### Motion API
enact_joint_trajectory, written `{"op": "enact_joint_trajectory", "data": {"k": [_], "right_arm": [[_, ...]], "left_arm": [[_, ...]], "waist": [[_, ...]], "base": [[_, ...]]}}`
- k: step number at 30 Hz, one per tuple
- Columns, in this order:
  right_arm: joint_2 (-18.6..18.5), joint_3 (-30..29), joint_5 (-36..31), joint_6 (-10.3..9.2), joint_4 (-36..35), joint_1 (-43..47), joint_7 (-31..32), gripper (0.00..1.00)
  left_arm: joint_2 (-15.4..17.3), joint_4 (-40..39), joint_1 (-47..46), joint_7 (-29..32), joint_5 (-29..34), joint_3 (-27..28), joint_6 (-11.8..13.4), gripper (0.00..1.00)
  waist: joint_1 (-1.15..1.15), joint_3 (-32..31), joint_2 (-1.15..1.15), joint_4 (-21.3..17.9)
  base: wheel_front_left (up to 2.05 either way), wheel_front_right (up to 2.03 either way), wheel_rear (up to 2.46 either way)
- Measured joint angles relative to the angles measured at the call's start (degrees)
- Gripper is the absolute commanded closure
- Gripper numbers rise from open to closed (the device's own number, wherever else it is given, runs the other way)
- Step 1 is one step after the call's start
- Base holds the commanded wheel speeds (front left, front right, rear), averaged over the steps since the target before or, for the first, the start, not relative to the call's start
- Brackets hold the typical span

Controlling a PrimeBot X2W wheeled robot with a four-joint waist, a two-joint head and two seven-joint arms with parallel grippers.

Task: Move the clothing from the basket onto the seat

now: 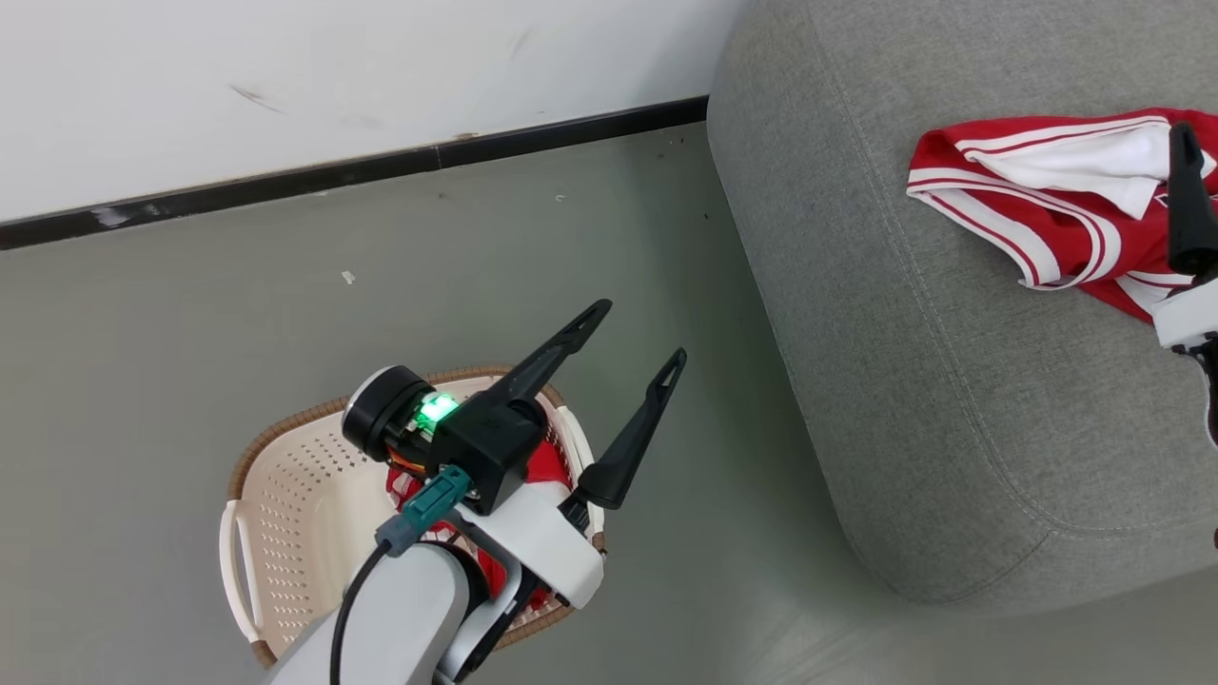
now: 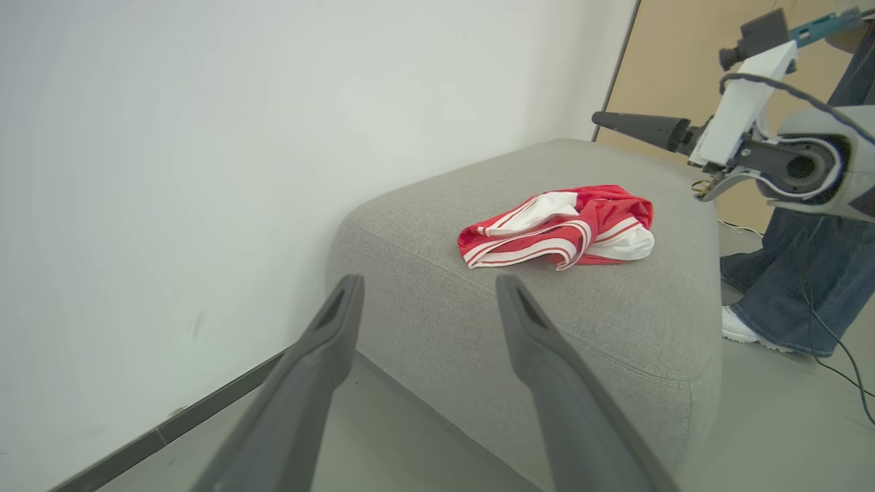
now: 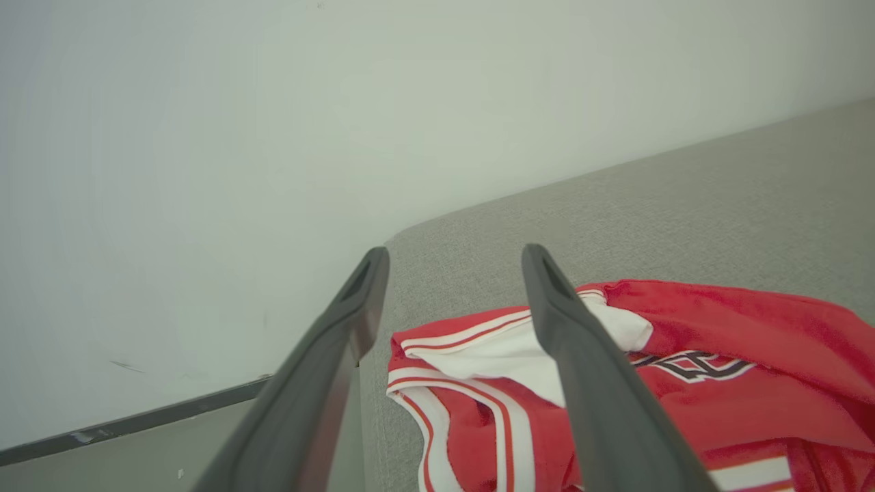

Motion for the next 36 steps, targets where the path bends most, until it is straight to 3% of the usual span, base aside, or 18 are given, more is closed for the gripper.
{"op": "enact_joint_trajectory", "data": {"k": [23,36], "right_arm": [[5.58,7.70,-1.57,0.00,-9.59,7.38,-0.07,0.00],[9.29,7.53,-4.15,0.00,-11.17,12.58,-0.07,0.00]], "left_arm": [[3.26,5.69,7.58,-8.82,-3.98,12.73,5.83,0.00],[5.28,9.90,14.75,-11.16,-5.23,18.14,8.81,0.00]], "waist": [[0.00,-6.30,0.00,1.58],[0.00,-10.98,0.00,3.76]], "base": [[0.00,0.00,0.00],[0.00,0.00,0.00]]}}
